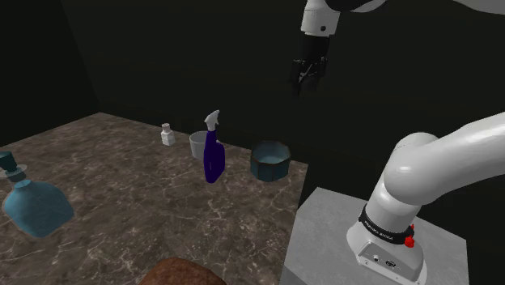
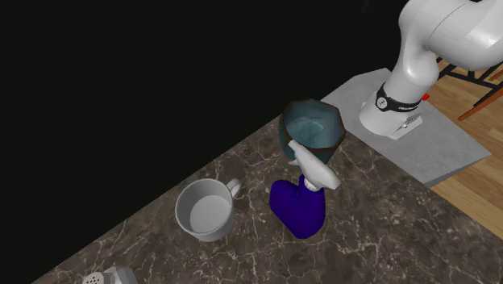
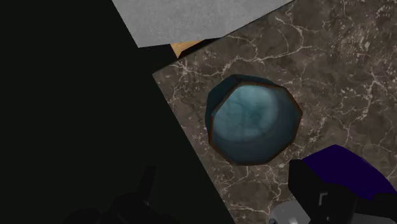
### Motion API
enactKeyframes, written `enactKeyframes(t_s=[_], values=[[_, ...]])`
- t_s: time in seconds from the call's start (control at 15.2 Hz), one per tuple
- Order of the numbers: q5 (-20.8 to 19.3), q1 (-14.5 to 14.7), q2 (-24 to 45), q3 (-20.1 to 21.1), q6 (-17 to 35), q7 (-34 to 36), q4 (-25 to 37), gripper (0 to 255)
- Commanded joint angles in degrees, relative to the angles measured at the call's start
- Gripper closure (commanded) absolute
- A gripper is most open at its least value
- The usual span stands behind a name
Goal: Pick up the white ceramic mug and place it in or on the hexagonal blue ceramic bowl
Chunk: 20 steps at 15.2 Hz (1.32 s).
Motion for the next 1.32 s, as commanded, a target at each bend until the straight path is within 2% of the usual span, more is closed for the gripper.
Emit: enactKeyframes(t_s=[0.0,0.59,1.25], values=[[0.0,0.0,0.0,0.0,0.0,0.0,0.0,0],[1.5,1.6,16.4,5.6,12.1,5.9,4.0,0],[-1.2,2.7,37.3,10.8,20.8,13.1,15.6,0]])
